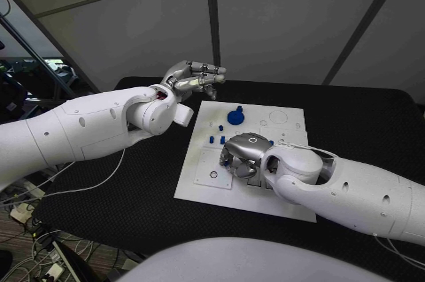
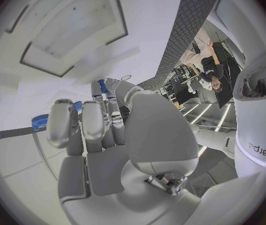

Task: Assemble the parts on the task board

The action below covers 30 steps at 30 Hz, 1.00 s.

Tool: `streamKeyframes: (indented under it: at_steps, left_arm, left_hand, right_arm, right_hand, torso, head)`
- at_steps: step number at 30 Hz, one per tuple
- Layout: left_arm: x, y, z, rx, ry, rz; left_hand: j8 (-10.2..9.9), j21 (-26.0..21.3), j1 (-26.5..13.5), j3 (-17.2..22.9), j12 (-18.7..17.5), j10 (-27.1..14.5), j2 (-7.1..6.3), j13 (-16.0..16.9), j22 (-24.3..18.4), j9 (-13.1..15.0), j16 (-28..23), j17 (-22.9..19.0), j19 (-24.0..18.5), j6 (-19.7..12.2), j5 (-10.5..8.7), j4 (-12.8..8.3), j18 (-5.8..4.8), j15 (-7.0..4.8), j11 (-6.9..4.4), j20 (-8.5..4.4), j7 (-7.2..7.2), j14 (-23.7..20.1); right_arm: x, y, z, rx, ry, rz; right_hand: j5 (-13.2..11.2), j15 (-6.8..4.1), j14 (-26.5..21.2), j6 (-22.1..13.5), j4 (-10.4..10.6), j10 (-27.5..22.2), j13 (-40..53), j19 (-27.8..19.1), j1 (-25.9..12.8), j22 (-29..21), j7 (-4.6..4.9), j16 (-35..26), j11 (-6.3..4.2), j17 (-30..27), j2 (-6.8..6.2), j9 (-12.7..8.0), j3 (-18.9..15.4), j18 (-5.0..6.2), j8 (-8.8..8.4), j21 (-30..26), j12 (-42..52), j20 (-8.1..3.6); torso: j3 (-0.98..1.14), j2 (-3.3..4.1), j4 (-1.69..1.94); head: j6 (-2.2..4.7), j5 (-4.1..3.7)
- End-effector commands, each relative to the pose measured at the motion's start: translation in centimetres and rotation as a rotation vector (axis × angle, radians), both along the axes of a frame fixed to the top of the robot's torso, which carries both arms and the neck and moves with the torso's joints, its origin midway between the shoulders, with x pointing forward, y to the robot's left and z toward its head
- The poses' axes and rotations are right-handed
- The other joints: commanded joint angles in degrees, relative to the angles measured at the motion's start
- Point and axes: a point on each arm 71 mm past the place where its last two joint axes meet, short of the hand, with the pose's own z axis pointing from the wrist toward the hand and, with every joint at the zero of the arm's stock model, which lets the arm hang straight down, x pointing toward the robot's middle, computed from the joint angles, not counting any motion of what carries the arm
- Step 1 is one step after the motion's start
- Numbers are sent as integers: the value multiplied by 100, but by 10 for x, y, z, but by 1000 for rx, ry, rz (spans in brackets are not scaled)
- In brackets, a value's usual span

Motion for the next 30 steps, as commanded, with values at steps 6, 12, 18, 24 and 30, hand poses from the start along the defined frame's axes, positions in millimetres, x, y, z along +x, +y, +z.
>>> streamKeyframes:
  at_steps: [6, 12, 18, 24, 30]
  left_arm:
    - [0, -1, 0, -6, 4, -15]
    - [1, -1, 0, -6, 7, -16]
    - [0, -1, -1, -5, 10, -20]
    - [0, 0, -1, -5, 12, -21]
    - [0, 0, -2, -3, 15, -22]
  left_hand:
    - [-25, -32, -14, -33, 26, -40, 46, 7, -9, -4, -27, -9, -41, -30, 8, 14, -75, 16, -13, 0, -9, -43]
    - [-25, -34, -14, -35, 27, -48, 48, 7, -11, -3, -29, -10, -42, -33, 8, 14, -75, 18, -12, 1, -9, -45]
    - [-25, -38, -15, -38, 28, -60, 49, 6, -13, -3, -31, -12, -43, -38, 7, 14, -75, 20, -10, 3, -8, -48]
    - [-25, -38, -15, -39, 28, -62, 49, 6, -13, -3, -32, -12, -43, -38, 7, 14, -75, 21, -10, 3, -8, -49]
    - [-23, -41, -15, -41, 29, -69, 50, 6, -14, -2, -34, -13, -45, -38, 7, 13, -75, 22, -9, 4, -9, -52]
  right_arm:
    - [-4, -3, -9, -10, 31, 2]
    - [-2, -4, -7, 25, 11, -9]
    - [-2, -9, 0, 100, -30, -24]
    - [-7, -20, 9, 186, -68, -32]
    - [-8, -35, 22, 237, -88, -60]
  right_hand:
    - [-15, 62, 225, -96, -9, -168, -63, -81, -38, 56, 16, -21, 8, -69, -27, -18, -69, -11, -45, -109, -41, 60]
    - [-71, 161, -1, -820, -1, -954, -96, -663, -39, -610, -20, -568, 119, -713, -135, -136, -223, 172, -72, -766, -30, 148]
    - [-46, 189, -111, -1079, -16, -1246, -73, -856, 21, -876, -68, -834, 165, -1051, -128, -124, -373, 234, -63, -1041, 78, 191]
    - [-15, 177, -93, -1039, 3, -1225, -51, -817, 32, -874, -45, -816, 147, -1081, -102, -107, -441, 229, -38, -1039, 229, 186]
    - [7, 169, -98, -991, 14, -1221, -47, -826, 34, -905, -27, -852, 137, -1146, -98, -97, -469, 236, -21, -1069, 301, 179]
  torso:
    - [2, -5, -2]
    - [1, -4, -1]
    - [6, -2, -5]
    - [3, -6, -11]
    - [0, -9, -3]
  head:
    - [0, -10]
    - [20, -23]
    - [42, -31]
    - [66, -48]
    - [107, -95]
